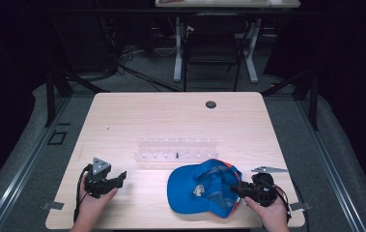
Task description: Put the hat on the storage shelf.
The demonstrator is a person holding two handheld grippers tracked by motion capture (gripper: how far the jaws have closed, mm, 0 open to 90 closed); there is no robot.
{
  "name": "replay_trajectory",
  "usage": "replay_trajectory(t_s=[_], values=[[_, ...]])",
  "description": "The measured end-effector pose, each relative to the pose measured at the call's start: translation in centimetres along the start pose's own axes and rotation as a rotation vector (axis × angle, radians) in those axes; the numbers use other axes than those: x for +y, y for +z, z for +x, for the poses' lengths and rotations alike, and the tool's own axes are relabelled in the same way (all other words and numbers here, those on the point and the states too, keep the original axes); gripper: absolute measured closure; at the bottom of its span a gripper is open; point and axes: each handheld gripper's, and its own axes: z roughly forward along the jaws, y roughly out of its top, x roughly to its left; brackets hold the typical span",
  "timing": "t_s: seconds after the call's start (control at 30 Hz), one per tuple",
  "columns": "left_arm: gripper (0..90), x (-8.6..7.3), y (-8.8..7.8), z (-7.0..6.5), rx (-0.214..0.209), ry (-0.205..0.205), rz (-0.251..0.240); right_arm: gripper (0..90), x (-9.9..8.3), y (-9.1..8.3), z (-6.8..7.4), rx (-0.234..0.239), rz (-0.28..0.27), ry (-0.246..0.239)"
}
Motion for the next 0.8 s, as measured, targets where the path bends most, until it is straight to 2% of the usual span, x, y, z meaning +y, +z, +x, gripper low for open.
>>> replay_trajectory(t_s=[0.13,0.27,0.47,0.6,0.8], values=[[34.3,0.0,0.0,0.0,0.002,0.001,0.002,61.1,0.2,-0.5,0.1,0.044,-0.012,0.018],[34.3,0.0,0.0,0.0,0.002,0.002,0.003,63.1,0.3,-0.7,0.0,0.058,-0.012,0.022],[34.3,0.0,0.0,0.0,0.003,0.002,0.004,71.5,0.7,-1.1,0.1,0.079,-0.008,0.023],[34.3,0.0,0.0,-0.1,0.007,0.009,0.003,71.8,1.0,-1.3,0.2,0.075,-0.004,0.019],[34.3,0.0,0.0,-0.1,0.005,0.015,0.007,76.9,1.3,-1.6,0.4,0.054,0.007,0.01]])
